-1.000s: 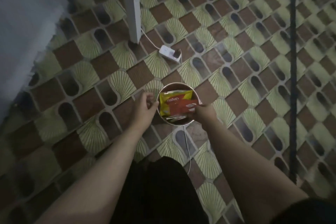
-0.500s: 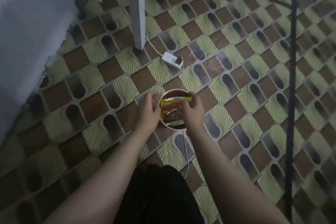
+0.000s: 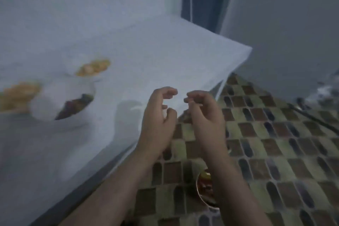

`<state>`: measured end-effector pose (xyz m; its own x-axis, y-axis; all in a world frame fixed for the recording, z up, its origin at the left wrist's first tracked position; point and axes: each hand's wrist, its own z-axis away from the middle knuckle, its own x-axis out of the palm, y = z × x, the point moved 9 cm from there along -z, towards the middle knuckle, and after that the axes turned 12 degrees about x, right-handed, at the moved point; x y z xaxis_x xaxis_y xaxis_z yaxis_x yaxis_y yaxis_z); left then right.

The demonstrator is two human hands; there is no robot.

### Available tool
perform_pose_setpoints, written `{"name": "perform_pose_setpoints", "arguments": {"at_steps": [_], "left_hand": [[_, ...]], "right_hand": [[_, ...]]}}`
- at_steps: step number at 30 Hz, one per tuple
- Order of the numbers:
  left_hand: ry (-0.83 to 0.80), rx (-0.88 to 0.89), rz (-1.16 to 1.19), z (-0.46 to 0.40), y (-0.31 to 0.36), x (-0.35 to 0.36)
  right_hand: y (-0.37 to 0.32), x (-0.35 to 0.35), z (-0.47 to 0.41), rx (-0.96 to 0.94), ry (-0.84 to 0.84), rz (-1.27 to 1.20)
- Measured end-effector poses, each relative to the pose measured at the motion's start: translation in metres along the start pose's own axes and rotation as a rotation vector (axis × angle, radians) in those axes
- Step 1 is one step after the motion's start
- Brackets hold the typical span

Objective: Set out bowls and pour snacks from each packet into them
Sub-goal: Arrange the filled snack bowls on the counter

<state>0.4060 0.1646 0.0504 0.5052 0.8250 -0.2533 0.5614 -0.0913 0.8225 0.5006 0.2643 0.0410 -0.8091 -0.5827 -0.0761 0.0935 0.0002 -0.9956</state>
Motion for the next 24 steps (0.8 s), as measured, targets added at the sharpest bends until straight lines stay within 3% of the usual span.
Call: {"name": "perform_pose_setpoints", "arguments": {"at_steps": [5, 11, 19, 24], "left_hand": [[0.331, 0.025, -0.189, 0.017, 0.022, -0.170], [0.709, 0.008, -0.401, 0.100, 0.027, -0.359], [0.921, -0.093, -0.698, 0.201, 0.020, -0.553], [0.841, -0.372, -0.791, 0.241, -0.016, -0.644]], "right_hand": [[-0.066, 0.141, 0.040, -0.125, -0.356, 0.034], [-0.097, 0.314, 0.134, -0.247, -0.723, 0.142], [-0.100, 0.482, 0.259, -0.424, -0.924, 0.299], [-0.084, 0.565, 0.302, -0.497, -0.990, 0.495]]}}
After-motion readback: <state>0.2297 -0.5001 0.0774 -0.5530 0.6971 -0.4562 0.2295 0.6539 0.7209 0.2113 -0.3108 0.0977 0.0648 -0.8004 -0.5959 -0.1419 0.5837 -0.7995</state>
